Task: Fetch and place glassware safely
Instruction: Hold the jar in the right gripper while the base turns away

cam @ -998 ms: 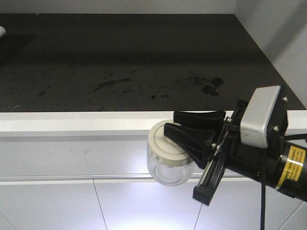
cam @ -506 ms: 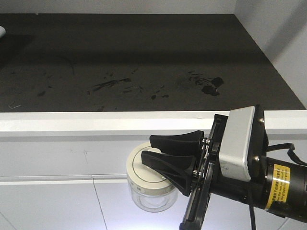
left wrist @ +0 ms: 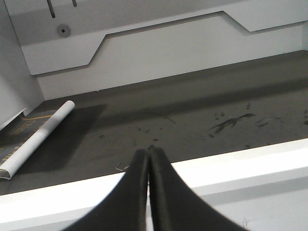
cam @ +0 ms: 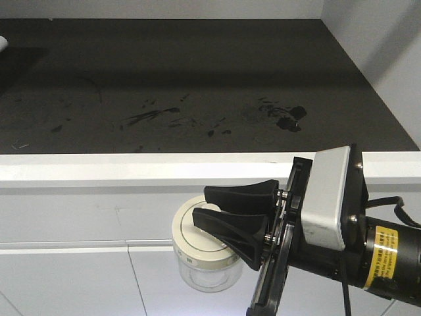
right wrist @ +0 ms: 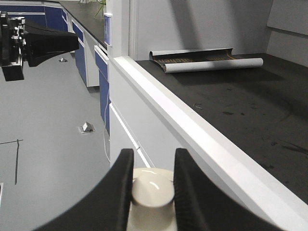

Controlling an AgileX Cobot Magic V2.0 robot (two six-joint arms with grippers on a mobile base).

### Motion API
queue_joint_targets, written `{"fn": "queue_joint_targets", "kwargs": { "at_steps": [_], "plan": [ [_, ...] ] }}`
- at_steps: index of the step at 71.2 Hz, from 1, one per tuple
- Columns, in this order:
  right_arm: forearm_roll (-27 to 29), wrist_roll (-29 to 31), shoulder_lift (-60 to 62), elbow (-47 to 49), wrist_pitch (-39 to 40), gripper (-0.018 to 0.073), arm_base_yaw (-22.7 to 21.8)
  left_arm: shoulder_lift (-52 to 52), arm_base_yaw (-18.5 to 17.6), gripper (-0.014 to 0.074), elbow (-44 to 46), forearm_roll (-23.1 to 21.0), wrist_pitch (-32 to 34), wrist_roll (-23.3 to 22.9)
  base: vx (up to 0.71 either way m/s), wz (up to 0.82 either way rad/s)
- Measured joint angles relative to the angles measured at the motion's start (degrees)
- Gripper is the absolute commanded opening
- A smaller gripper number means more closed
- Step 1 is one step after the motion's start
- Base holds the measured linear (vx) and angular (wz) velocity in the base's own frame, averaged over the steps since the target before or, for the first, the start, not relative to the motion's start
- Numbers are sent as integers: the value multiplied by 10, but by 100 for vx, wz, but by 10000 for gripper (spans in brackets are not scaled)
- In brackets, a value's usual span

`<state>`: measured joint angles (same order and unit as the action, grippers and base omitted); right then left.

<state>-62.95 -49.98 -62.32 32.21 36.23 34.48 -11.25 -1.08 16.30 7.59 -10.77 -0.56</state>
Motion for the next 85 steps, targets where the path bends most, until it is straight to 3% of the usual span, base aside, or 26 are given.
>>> {"fn": "queue_joint_targets", "kwargs": {
  "at_steps": [49,85],
  "plan": [
    [0,0,0,0,0,-3,0,0,0,-7,0,0,0,0,-1,3],
    [0,0,0,0,0,-3,0,0,0,-7,0,0,0,0,-5,34]
  ]
}}
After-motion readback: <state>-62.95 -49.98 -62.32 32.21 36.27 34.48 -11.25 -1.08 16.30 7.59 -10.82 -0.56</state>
